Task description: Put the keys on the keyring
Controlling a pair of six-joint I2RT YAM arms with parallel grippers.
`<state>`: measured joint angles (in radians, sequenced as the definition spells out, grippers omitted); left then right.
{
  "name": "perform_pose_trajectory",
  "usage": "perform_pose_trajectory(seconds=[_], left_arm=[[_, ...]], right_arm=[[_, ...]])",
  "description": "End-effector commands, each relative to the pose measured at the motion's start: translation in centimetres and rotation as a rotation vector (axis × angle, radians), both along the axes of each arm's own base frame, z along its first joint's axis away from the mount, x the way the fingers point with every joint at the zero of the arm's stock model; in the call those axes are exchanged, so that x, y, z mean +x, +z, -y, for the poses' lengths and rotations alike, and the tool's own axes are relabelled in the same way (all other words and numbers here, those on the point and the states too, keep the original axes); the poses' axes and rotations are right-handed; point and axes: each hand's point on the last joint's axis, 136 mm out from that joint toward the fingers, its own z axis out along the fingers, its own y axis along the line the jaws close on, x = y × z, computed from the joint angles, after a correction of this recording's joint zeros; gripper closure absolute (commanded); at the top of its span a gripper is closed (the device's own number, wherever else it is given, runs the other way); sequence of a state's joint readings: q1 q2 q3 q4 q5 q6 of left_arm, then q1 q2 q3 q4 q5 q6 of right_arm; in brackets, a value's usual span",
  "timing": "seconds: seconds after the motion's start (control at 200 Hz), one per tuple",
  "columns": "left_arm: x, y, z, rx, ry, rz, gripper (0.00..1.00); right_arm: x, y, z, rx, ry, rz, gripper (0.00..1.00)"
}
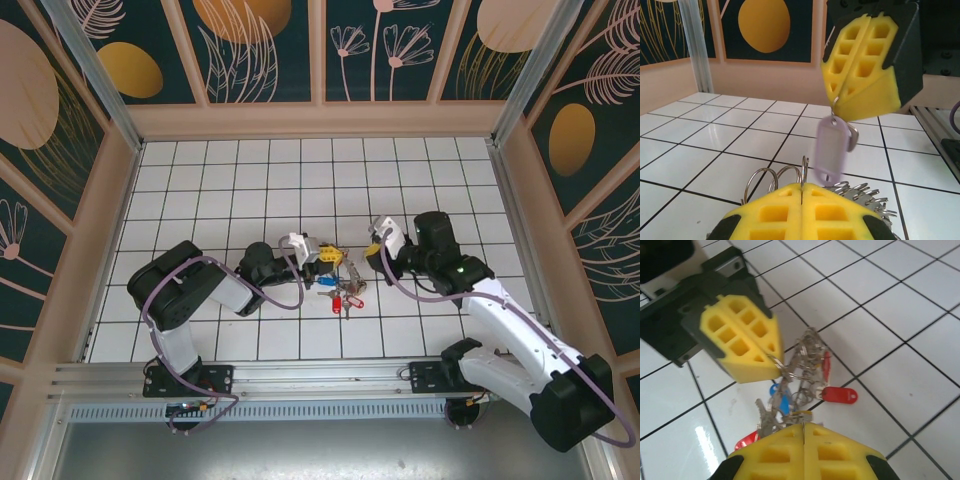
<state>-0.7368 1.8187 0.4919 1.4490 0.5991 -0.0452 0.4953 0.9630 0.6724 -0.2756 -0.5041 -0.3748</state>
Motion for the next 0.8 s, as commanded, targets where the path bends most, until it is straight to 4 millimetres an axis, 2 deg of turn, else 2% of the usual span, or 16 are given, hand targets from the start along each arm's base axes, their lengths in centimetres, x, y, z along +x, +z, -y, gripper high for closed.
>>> perform_pose_trajectory(seconds=[0.0, 0.18, 0.385, 0.51, 0.716, 0.796], left_arm=[[0.0, 2.0, 0.6, -0.036, -0.003, 0.069, 1.0], [0.2, 1.8, 0.7, -0.043, 0.012, 0.052, 1.0], [0.0, 1.6, 0.8, -0.051, 0.004, 0.04, 1.0], [0.0, 1.5, 0.9, -0.052, 0.003, 0.029, 1.0], [0.3, 1.3, 0.9, -0.047, 0.014, 0.022, 1.0], [0.5, 1.2, 0.8, -0.043, 0.029, 0.016, 1.0]], right_arm=[[-1.1, 1.5, -1.6, 0.032, 0.119, 0.034, 1.0], [-0.7, 1.5, -2.5, 0.031, 0.134, 0.028, 1.0], [-0.2, 1.4, -2.6, 0.034, 0.109, 0.015, 1.0], [-0.6, 1.3, -3.5, 0.04, 0.122, 0.004, 1.0], [0.6, 1.9, -4.0, 0.068, 0.04, -0.01, 1.0], [0.9, 1.4, -3.6, 0.056, 0.0, -0.017, 1.0]])
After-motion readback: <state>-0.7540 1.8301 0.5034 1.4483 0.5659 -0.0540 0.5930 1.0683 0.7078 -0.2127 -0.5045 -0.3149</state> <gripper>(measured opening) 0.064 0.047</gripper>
